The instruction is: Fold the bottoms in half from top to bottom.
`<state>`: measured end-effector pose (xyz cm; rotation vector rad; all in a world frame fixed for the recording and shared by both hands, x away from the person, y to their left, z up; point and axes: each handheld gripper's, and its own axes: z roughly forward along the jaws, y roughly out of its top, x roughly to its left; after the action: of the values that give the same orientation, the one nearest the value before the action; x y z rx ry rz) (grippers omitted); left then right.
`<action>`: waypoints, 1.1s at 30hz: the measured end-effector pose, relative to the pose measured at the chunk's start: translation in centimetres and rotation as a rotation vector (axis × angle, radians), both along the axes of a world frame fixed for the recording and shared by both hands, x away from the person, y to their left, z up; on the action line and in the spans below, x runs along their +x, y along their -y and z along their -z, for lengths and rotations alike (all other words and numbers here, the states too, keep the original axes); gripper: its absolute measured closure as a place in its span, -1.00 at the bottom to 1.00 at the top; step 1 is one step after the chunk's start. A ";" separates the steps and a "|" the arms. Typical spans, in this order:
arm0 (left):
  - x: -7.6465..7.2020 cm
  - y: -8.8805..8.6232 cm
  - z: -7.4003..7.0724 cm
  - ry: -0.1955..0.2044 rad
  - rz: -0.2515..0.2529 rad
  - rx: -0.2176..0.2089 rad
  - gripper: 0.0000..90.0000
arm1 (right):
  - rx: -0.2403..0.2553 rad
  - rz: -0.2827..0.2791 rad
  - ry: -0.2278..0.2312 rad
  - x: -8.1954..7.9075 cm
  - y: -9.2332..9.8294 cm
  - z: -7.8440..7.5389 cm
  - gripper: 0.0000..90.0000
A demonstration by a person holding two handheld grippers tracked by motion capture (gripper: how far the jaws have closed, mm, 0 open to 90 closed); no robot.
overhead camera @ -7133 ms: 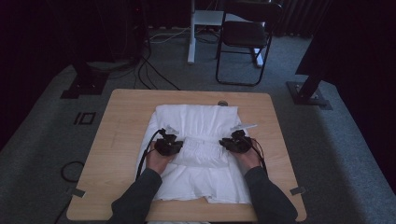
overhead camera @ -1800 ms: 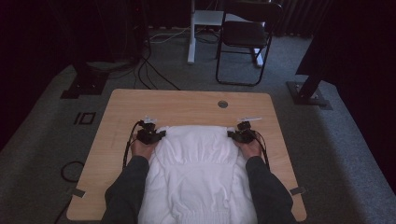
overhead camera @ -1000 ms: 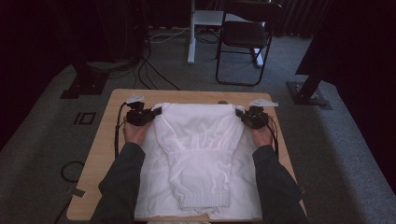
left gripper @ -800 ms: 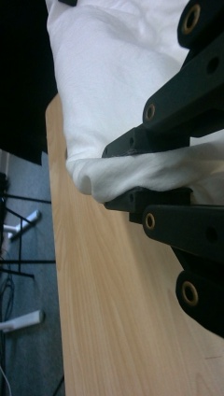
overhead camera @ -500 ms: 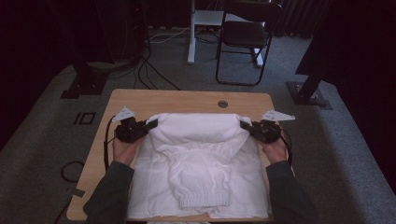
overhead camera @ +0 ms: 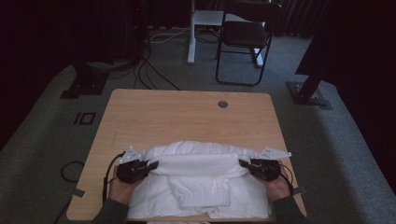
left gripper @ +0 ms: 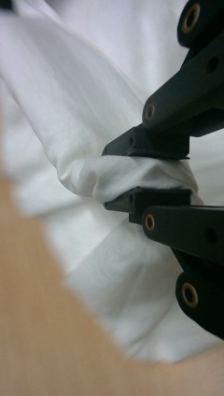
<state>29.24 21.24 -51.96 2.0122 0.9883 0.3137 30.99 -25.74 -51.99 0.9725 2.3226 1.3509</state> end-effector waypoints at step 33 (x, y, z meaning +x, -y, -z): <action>12.3 2.5 -0.8 -0.002 -0.330 0.051 0.74 | -0.118 0.163 -0.134 12.5 -4.8 1.5 0.80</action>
<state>41.50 18.71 -51.20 1.8902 1.3268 0.5179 43.48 -20.90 -53.51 1.2180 2.3295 1.1042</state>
